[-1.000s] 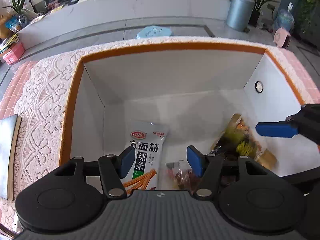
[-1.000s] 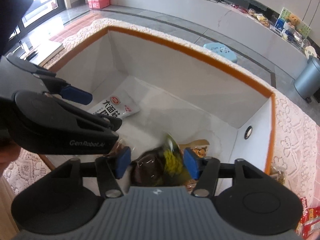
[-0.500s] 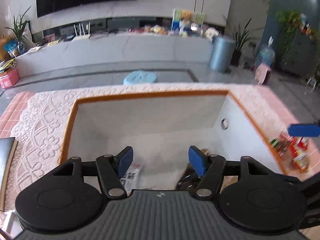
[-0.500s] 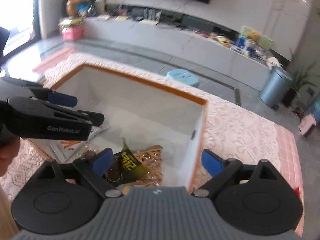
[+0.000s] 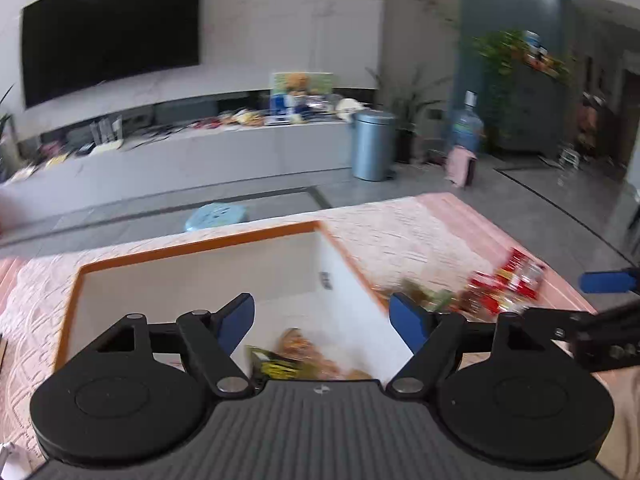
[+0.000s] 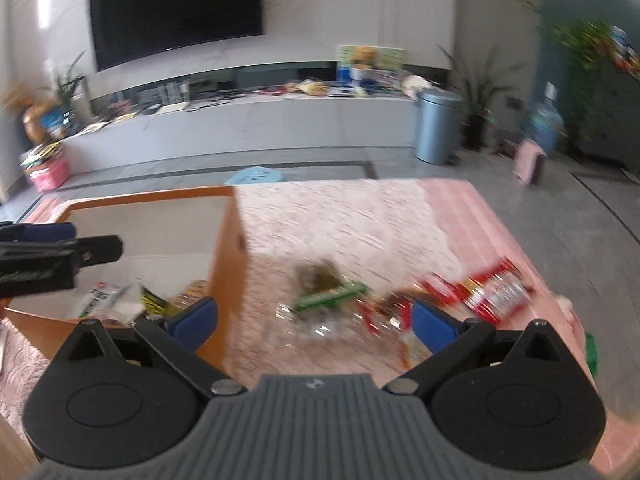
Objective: Organize snacks
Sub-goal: 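Move both tools back toward the snack pile on the table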
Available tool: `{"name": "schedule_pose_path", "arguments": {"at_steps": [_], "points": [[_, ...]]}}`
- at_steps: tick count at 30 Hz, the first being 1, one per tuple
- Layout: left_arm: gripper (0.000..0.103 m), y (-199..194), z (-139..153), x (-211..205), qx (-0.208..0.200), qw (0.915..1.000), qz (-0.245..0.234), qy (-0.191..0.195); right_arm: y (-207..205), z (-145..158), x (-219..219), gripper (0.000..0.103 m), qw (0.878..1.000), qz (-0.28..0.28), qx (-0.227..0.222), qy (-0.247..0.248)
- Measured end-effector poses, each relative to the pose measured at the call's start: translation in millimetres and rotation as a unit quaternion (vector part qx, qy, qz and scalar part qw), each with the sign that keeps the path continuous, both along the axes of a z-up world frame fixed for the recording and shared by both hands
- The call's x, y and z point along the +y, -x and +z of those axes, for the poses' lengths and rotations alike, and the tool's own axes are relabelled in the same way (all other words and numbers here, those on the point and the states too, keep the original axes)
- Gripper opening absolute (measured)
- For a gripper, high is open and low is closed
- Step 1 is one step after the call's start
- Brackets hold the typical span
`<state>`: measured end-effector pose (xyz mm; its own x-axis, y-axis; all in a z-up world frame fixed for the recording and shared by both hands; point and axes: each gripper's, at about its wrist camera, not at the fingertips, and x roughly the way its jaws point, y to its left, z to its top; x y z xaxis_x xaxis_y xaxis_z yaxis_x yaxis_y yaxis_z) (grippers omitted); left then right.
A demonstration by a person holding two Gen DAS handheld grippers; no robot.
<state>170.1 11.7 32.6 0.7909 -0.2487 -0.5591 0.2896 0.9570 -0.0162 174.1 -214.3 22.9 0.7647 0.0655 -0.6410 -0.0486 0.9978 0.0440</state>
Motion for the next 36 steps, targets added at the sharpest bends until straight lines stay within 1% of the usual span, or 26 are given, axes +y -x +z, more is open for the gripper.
{"name": "schedule_pose_path", "arguments": {"at_steps": [3, 7, 12, 16, 21, 24, 27, 29, 31, 33, 36], "points": [[0.091, 14.3, -2.9, -25.0, 0.002, 0.9998, -0.018, -0.006, 11.4, -8.7, -21.1, 0.100, 1.000, -0.016, 0.004, -0.004], [0.091, 23.9, -10.6, -53.5, 0.024, 0.9991, -0.035, -0.007, 23.7, -19.1, -40.2, 0.100, 1.000, -0.026, 0.013, -0.001], [0.091, 28.9, -19.9, -83.1, 0.046, 0.9968, -0.062, -0.021, 35.4, -28.0, -58.0, 0.099, 1.000, -0.018, 0.008, 0.024], [0.091, 27.4, -28.0, -103.6, 0.063, 0.9943, -0.083, -0.019, 38.4, -36.7, -74.9, 0.100, 0.999, -0.011, 0.012, 0.028], [0.090, 25.0, -39.7, -121.8, 0.071, 0.9908, -0.112, -0.027, 33.6, -49.0, -104.6, 0.100, 0.999, -0.025, 0.039, 0.006], [0.088, 18.0, -48.6, -132.4, 0.083, 0.9887, -0.120, -0.035, 28.4, -56.0, -120.5, 0.100, 0.998, -0.038, 0.057, 0.000], [0.084, 9.5, -56.8, -139.5, 0.100, 0.9869, -0.122, -0.033, 20.3, -62.4, -133.7, 0.100, 0.995, -0.048, 0.077, -0.030], [0.081, 5.9, -60.1, -142.7, 0.101, 0.9867, -0.123, -0.035, 12.6, -66.0, -138.9, 0.100, 0.994, -0.051, 0.083, -0.047], [0.081, 0.7, -61.9, -145.9, 0.097, 0.9862, -0.125, -0.048, 5.8, -68.4, -139.9, 0.099, 0.994, -0.051, 0.084, -0.049], [0.081, -7.5, -61.6, -149.0, 0.091, 0.9842, -0.133, -0.074, -3.5, -70.9, -139.7, 0.099, 0.994, -0.052, 0.087, -0.050], [0.081, -22.1, -58.6, -152.3, 0.076, 0.9798, -0.146, -0.114, -18.7, -73.4, -139.3, 0.099, 0.993, -0.054, 0.083, -0.066]]}}
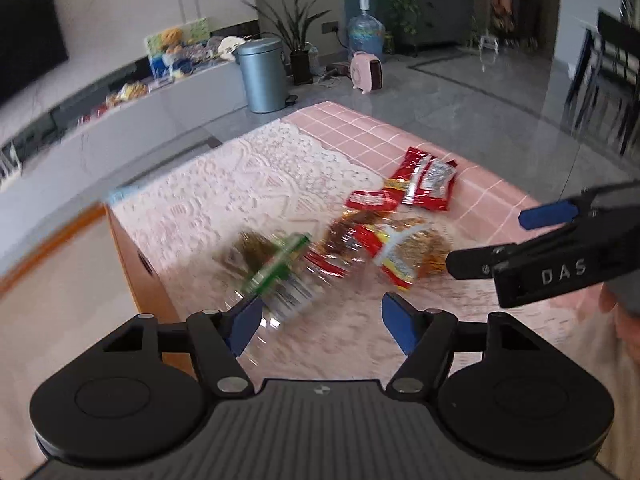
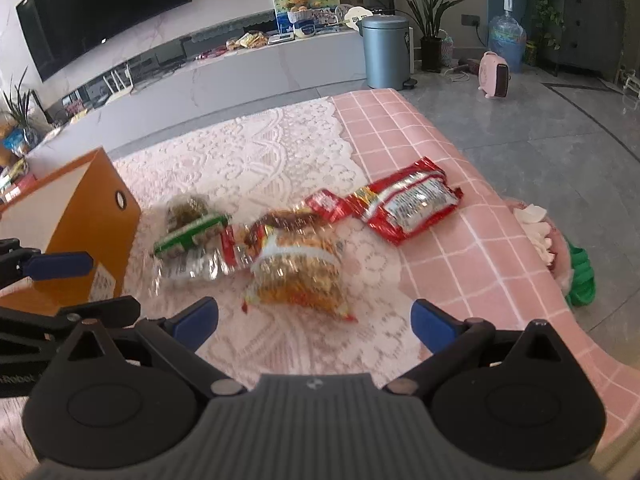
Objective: Organize snacks
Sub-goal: 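Move both tools back toward the snack pile on the table, then grasp the green sausage stick with left tool while right grasps gold bread bag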
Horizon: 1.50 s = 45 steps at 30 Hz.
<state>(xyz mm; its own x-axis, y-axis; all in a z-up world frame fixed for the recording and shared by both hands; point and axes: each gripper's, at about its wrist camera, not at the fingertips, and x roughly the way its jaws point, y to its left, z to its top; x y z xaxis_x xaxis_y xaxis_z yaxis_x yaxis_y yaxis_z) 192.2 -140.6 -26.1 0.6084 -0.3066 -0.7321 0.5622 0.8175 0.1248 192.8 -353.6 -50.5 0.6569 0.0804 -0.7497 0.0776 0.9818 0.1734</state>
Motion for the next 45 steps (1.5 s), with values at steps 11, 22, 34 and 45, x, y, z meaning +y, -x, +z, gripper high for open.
{"name": "schedule_pose_path", "arguments": {"at_steps": [11, 22, 34, 45], "points": [[0.071, -66.1, -21.0, -13.6, 0.031, 0.9936, -0.021, -0.107, -50.5, -23.8, 7.4, 0.099, 0.999, -0.016, 0.001, -0.040], [0.057, -102.9, -48.5, -38.2, 0.079, 0.9867, -0.034, -0.138, -63.9, -50.2, -3.0, 0.082, 0.996, -0.026, 0.017, -0.082], [0.042, -122.8, -58.1, -33.1, 0.128, 0.9869, 0.026, -0.095, -69.1, -62.0, 1.8, 0.071, 0.996, -0.018, 0.041, -0.076], [0.036, -117.5, -57.1, -24.5, 0.127, 0.9887, 0.054, -0.058, -68.3, -61.9, 0.7, 0.064, 0.996, -0.015, 0.036, -0.080]]}}
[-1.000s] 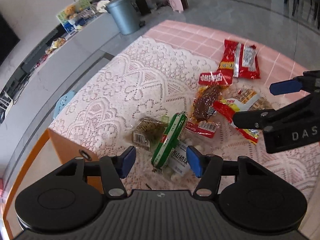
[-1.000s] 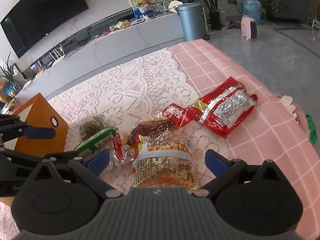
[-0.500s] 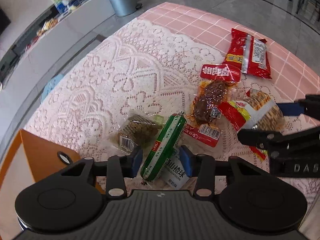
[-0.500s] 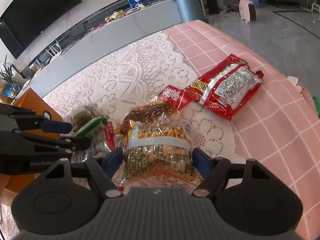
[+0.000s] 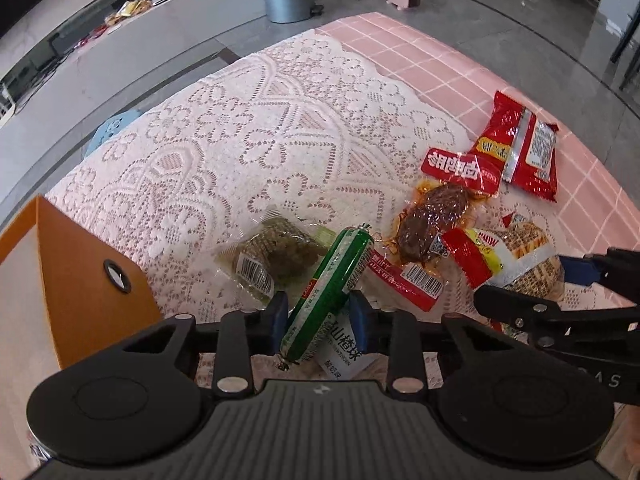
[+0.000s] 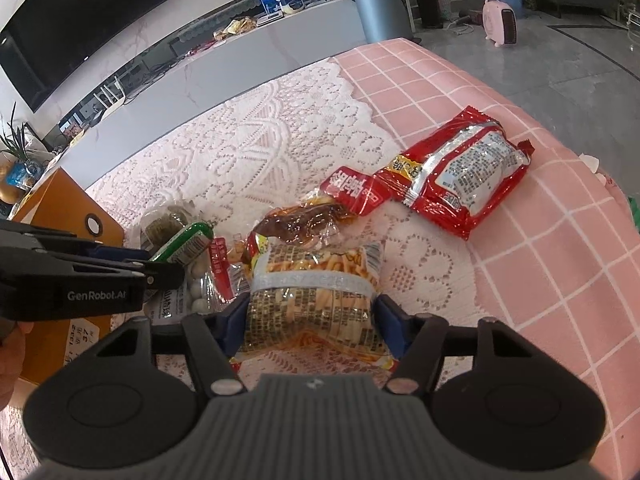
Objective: Organize snacks
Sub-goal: 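Grasp the green sausage stick with left tool while right grasps gold bread bag, then lift both held snacks and carry them over the orange box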
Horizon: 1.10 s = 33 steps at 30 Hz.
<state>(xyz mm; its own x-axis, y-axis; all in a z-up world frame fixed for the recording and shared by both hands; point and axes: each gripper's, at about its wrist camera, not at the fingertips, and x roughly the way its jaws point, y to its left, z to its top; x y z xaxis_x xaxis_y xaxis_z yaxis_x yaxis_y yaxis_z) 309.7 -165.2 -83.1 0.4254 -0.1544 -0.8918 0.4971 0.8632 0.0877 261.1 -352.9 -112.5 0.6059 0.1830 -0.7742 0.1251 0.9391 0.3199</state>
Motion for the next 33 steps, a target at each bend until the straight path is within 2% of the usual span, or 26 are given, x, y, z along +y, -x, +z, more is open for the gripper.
{"name": "schedule_pose_path", "arguments": {"at_steps": [4, 7, 15, 20, 27, 33], "points": [[0.034, 5.8, 2.0, 3.6, -0.004, 0.9998, 0.010, 0.015, 0.3, 1.0, 1.8, 0.062, 1.000, 0.006, -0.002, 0.002], [0.032, 11.7, 8.0, 9.1, -0.009, 0.9990, 0.035, 0.025, 1.8, 2.5, 3.5, 0.060, 1.000, 0.012, -0.006, 0.007], [0.022, 36.9, 33.9, 25.7, -0.018, 0.9917, 0.077, 0.101, 11.5, 13.6, 7.2, 0.059, 0.999, 0.025, -0.032, 0.019], [0.021, 44.6, 32.6, 31.3, -0.009, 0.9903, 0.084, 0.111, 14.2, 16.4, 7.3, 0.059, 0.999, 0.025, -0.035, 0.022], [0.021, 70.9, 38.9, 52.5, 0.011, 0.9808, 0.097, 0.169, 17.1, 20.2, 9.4, 0.059, 0.999, 0.028, -0.036, 0.029], [0.021, 94.0, 42.3, 68.6, 0.012, 0.9723, 0.110, 0.206, 34.4, 35.5, 17.6, 0.059, 0.997, 0.042, -0.062, 0.027]]}}
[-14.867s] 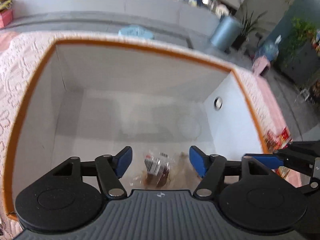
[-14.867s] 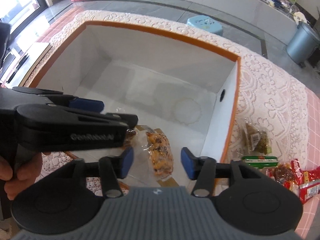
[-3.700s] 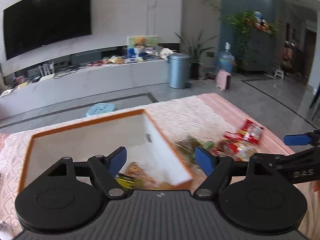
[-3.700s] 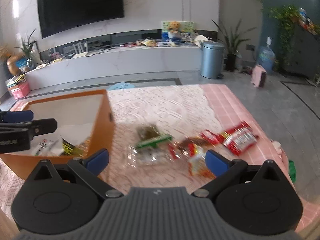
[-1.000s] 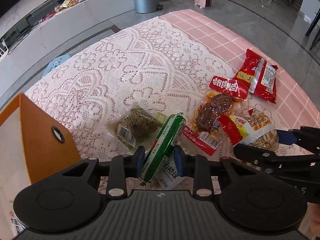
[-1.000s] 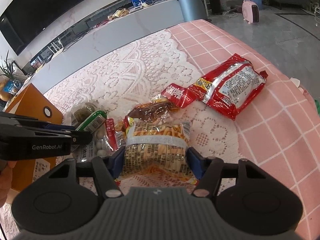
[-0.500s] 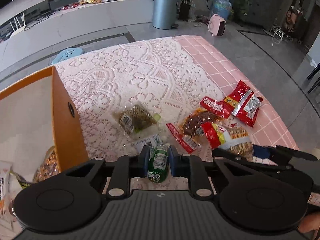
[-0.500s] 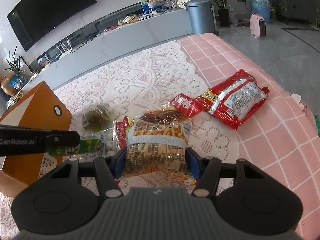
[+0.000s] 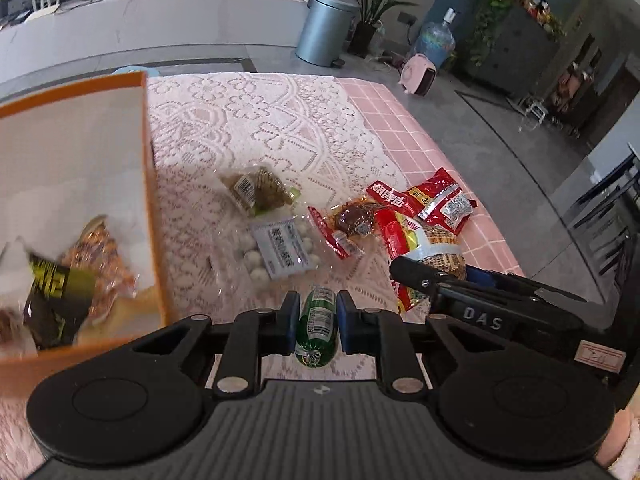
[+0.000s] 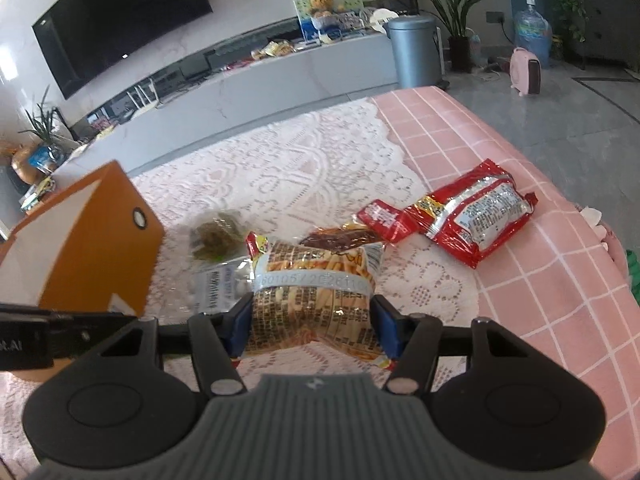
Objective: Organize snacks
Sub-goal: 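Lift both held snacks and carry them over the orange box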
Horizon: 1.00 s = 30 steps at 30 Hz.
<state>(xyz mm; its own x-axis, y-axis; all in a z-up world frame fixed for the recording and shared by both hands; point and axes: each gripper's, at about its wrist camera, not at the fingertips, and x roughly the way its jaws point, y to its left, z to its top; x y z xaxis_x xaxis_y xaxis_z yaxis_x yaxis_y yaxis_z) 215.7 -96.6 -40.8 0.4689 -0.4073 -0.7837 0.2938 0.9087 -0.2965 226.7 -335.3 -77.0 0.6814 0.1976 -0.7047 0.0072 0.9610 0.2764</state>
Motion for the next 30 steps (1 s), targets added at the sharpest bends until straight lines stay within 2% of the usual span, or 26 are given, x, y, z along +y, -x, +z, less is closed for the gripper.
{"name": "schedule_pose_path", "arguments": {"at_steps": [8, 11, 14, 17, 23, 27, 30], "points": [[0.021, 31.2, 2.0, 20.3, -0.016, 0.9999, 0.001, -0.001, 25.9, 12.9, 11.9, 0.059, 1.000, 0.005, -0.002, -0.008], [0.021, 44.7, -5.2, 25.4, -0.019, 0.9996, -0.008, -0.021, 34.8, 12.5, 22.5, 0.059, 1.000, 0.017, 0.009, -0.004], [0.021, 58.2, -18.0, 31.8, -0.013, 0.9988, -0.015, -0.045, 42.4, 10.8, 39.0, 0.059, 0.999, 0.038, 0.020, 0.023], [0.021, 67.8, -29.8, 42.1, 0.003, 0.9986, -0.021, -0.049, 49.5, 12.8, 52.2, 0.059, 0.997, 0.061, 0.023, 0.030], [0.020, 76.6, -46.3, 47.3, 0.039, 0.9963, -0.036, -0.067, 57.0, -4.6, 65.7, 0.059, 0.993, 0.091, 0.077, -0.006], [0.020, 79.7, -52.1, 47.8, 0.039, 0.9960, -0.045, -0.067, 53.7, -12.9, 74.3, 0.059, 0.990, 0.099, 0.101, 0.013], [0.022, 80.5, -53.2, 46.6, 0.036, 0.9956, -0.051, -0.071, 54.1, -17.2, 84.1, 0.059, 0.988, 0.101, 0.107, 0.045]]}}
